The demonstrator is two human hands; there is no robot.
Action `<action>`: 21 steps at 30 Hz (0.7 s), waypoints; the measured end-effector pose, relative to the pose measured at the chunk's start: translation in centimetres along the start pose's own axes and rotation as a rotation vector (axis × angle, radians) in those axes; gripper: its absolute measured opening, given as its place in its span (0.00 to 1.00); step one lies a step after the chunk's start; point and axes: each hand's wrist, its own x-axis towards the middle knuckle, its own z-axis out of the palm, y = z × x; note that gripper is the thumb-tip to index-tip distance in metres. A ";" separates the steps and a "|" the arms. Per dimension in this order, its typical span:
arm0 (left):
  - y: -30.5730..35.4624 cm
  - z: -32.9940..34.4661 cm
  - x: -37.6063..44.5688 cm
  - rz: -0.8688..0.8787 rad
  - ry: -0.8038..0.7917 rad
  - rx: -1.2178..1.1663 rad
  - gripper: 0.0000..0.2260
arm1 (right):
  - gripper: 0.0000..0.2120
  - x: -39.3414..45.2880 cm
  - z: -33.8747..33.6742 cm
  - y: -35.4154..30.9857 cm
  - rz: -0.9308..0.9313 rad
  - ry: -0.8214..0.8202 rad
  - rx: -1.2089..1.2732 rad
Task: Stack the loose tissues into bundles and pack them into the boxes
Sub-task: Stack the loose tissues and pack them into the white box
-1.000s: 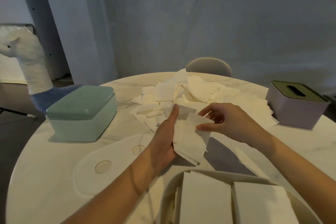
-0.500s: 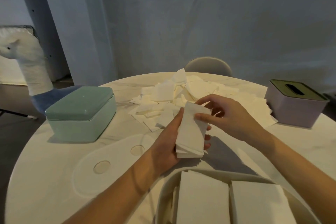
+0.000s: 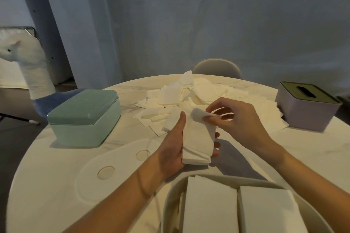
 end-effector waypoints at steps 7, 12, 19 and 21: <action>0.6 -1.1 0.3 -0.078 -0.056 -0.171 0.31 | 0.15 0.4 -3.0 -2.1 0.142 -0.245 0.462; 0.8 -0.8 0.1 -0.096 -0.140 -0.147 0.35 | 0.14 0.1 -1.9 -2.0 0.216 -0.340 0.340; 0.5 0.5 -0.9 -0.039 -0.090 -0.037 0.21 | 0.08 0.1 0.0 0.6 0.145 -0.154 0.083; 0.4 0.3 -0.6 0.022 0.022 -0.060 0.18 | 0.10 0.4 -0.1 2.4 0.168 -0.078 -0.029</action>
